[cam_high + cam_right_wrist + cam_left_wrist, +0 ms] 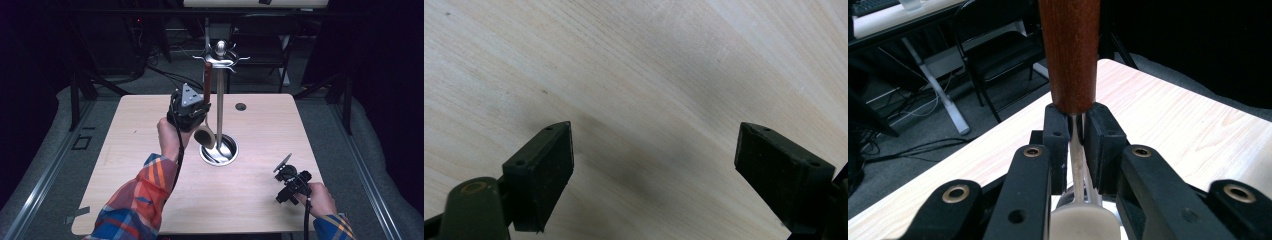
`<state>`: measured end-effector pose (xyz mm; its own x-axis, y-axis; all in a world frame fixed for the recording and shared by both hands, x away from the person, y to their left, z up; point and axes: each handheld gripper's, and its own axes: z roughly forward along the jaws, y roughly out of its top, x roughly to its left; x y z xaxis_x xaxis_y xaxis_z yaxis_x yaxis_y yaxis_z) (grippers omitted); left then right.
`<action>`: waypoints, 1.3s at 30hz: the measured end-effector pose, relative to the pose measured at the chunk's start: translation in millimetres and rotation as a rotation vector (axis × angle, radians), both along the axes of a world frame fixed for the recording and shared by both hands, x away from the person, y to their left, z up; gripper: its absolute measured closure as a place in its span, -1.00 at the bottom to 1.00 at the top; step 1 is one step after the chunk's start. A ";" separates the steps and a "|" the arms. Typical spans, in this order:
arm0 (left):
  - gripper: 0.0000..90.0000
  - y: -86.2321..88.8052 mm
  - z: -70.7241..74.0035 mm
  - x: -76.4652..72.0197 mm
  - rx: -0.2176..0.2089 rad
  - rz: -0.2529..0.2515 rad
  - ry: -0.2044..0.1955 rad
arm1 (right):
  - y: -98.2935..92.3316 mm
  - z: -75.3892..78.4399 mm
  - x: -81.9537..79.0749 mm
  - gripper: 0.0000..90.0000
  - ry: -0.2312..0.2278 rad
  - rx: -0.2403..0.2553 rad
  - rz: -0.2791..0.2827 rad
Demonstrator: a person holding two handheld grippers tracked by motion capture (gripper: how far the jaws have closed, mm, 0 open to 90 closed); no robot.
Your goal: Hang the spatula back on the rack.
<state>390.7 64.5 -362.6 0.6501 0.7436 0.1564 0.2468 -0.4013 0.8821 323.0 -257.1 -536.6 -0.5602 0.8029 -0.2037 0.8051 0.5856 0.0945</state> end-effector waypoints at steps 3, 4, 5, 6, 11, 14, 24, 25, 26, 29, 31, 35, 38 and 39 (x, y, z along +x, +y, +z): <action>0.78 -2.1 0.0 1.2 -0.002 -0.001 -0.001 | 0.1 -0.1 -0.2 -0.66 0.001 0.010 -0.001; 0.78 -2.7 -0.2 1.4 -0.003 0.000 -0.002 | 0.1 0.0 -0.2 -0.66 0.002 0.010 0.000; 0.78 -3.2 -0.3 1.7 -0.005 0.000 -0.002 | 0.0 0.0 -0.1 -0.66 -0.001 0.001 0.001; 0.78 -3.6 -0.4 2.0 -0.004 0.002 -0.005 | -0.1 0.0 0.0 -0.66 -0.001 0.001 0.001; 0.77 -4.7 0.2 3.1 0.016 -0.006 -0.006 | -0.1 0.0 -0.1 -0.66 -0.001 0.002 0.001; 0.74 -4.0 0.5 2.4 0.015 -0.030 -0.007 | -0.1 0.0 -0.1 -0.66 -0.001 0.001 0.001; 0.47 1.1 -1.3 -5.6 0.026 -0.019 -0.025 | 0.1 0.0 -0.3 -0.66 0.001 0.010 0.000; 0.40 1.9 -1.4 -6.3 0.027 -0.010 -0.026 | 0.1 0.0 -0.3 -0.66 0.001 0.011 -0.001; 0.33 3.0 -1.1 -7.0 0.034 -0.004 -0.026 | 0.1 0.1 -0.3 -0.66 0.001 0.011 0.001; 0.10 7.1 -0.9 -9.8 0.033 0.005 -0.013 | 0.3 -0.1 -0.5 -0.66 -0.003 0.013 -0.002; -0.06 11.5 -0.8 -12.6 0.032 -0.001 -0.005 | 0.2 0.0 -0.5 -0.66 -0.003 0.014 -0.002; -0.32 22.4 -2.4 -20.1 0.034 0.007 0.006 | 0.3 -0.1 -0.5 -0.66 -0.003 0.013 -0.001; -0.44 32.8 -4.9 -26.2 0.032 0.021 0.014 | 0.4 -0.2 -0.4 -0.66 -0.004 0.005 -0.001; -0.47 36.6 -5.9 -28.2 0.035 0.026 0.016 | 0.4 -0.1 -0.4 -0.66 -0.004 0.005 -0.001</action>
